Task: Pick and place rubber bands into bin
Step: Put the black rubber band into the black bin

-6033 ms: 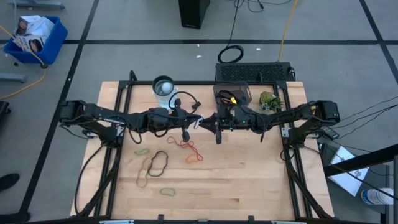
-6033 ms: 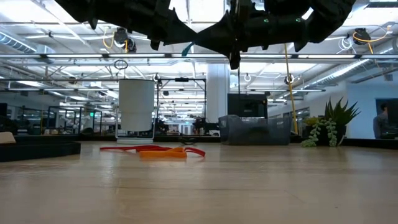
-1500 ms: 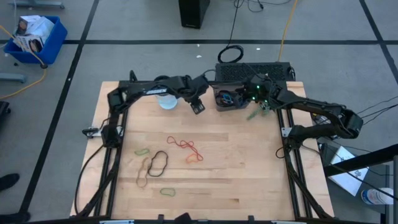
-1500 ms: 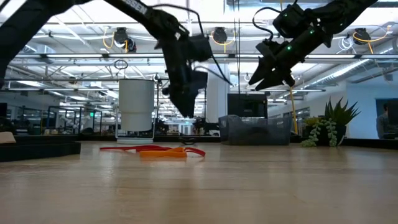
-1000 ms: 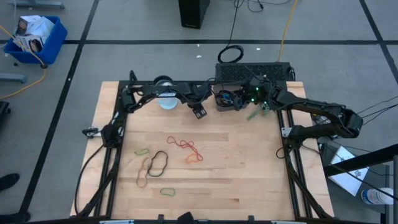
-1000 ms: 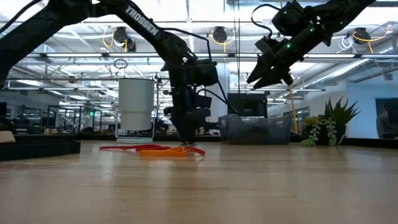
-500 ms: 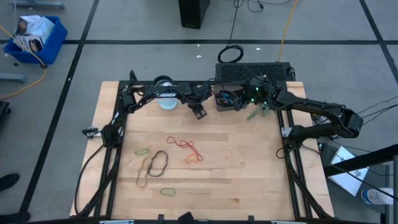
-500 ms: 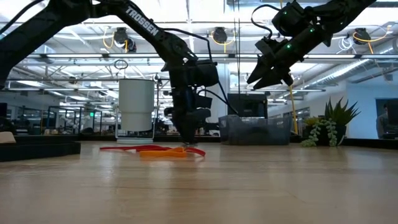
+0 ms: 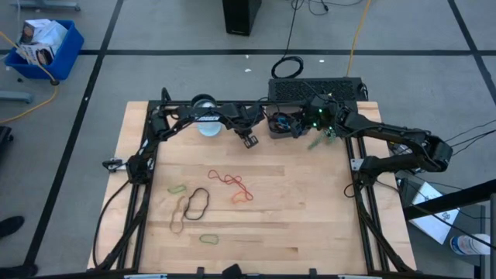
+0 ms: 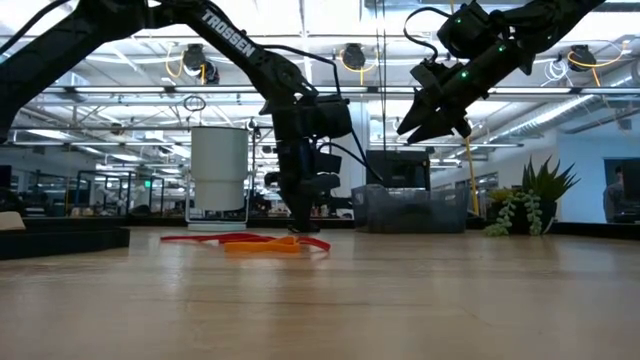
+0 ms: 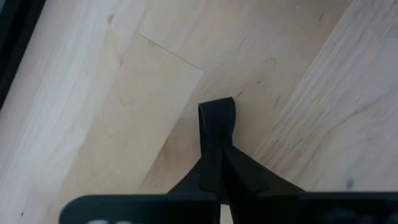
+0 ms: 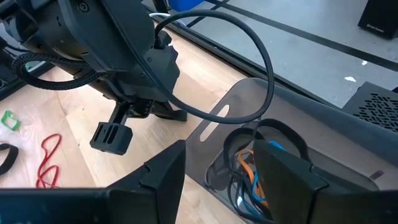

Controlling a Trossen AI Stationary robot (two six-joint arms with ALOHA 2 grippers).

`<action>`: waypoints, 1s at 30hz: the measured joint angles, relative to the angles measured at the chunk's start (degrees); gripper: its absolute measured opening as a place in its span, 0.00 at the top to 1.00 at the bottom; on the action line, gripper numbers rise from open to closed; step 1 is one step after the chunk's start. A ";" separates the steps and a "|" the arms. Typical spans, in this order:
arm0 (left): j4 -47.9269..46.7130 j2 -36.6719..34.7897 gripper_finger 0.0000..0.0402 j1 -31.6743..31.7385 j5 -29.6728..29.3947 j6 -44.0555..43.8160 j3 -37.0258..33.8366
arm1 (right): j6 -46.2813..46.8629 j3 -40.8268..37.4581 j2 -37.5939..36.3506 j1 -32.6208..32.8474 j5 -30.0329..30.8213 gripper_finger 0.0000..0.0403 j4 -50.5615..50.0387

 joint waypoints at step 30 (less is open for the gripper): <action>-0.09 0.00 0.83 -0.01 0.09 -1.47 0.00 | 0.38 0.00 0.00 0.00 0.00 0.54 0.00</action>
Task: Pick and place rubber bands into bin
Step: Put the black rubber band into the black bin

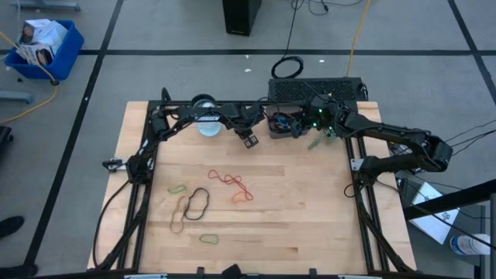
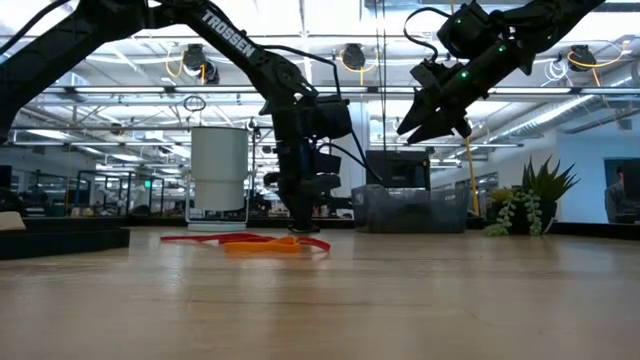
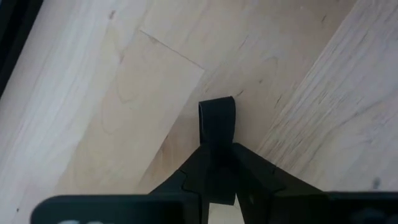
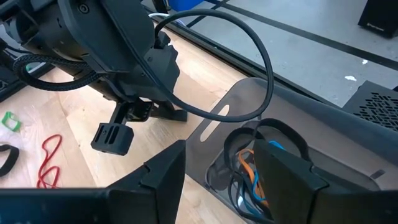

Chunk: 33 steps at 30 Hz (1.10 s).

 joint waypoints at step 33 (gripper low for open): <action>2.02 0.00 0.48 -0.12 -2.69 0.14 -0.02 | -0.12 0.00 0.00 -0.01 -0.02 0.54 0.00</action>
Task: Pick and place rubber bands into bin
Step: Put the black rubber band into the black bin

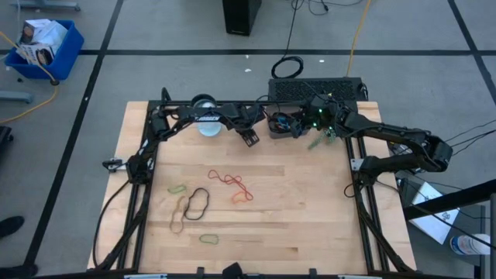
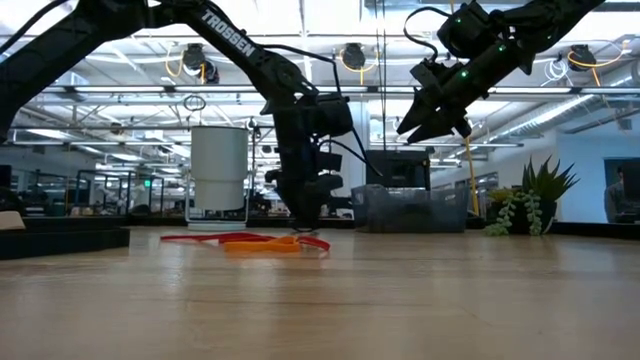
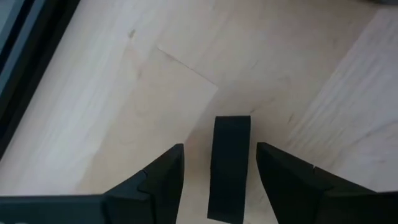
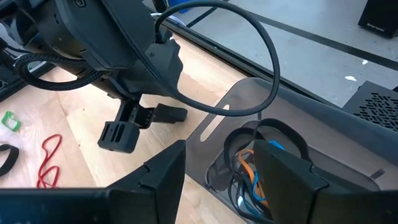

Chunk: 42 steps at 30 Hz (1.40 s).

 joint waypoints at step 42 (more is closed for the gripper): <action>-0.43 0.00 0.68 1.33 2.77 -0.88 0.00 | 0.20 0.00 0.00 0.01 -0.04 0.54 -0.01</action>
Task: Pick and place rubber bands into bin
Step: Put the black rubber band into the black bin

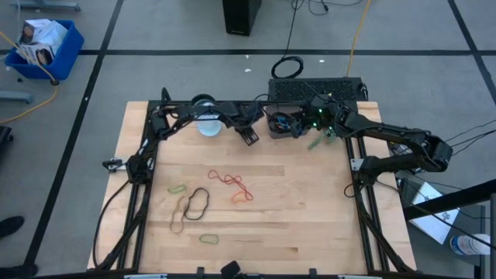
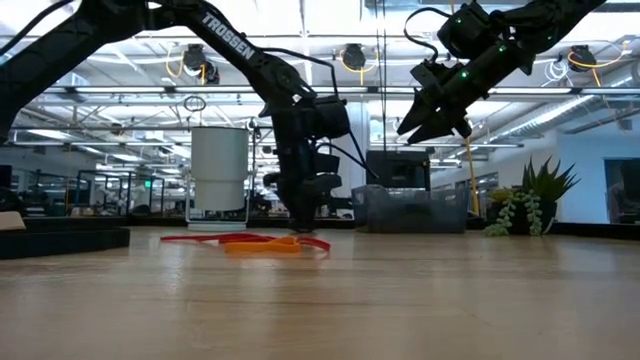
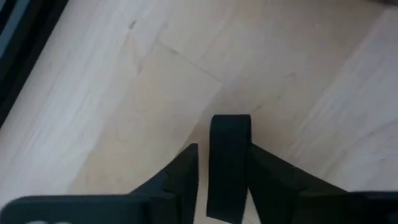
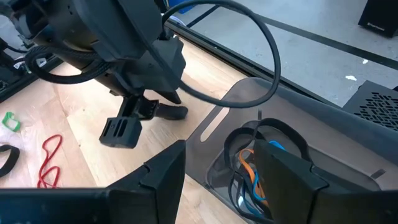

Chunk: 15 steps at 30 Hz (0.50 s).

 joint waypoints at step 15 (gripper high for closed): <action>-0.67 0.00 0.95 0.07 -0.96 -0.04 0.00 | 0.00 0.00 0.02 0.00 0.00 0.54 -0.02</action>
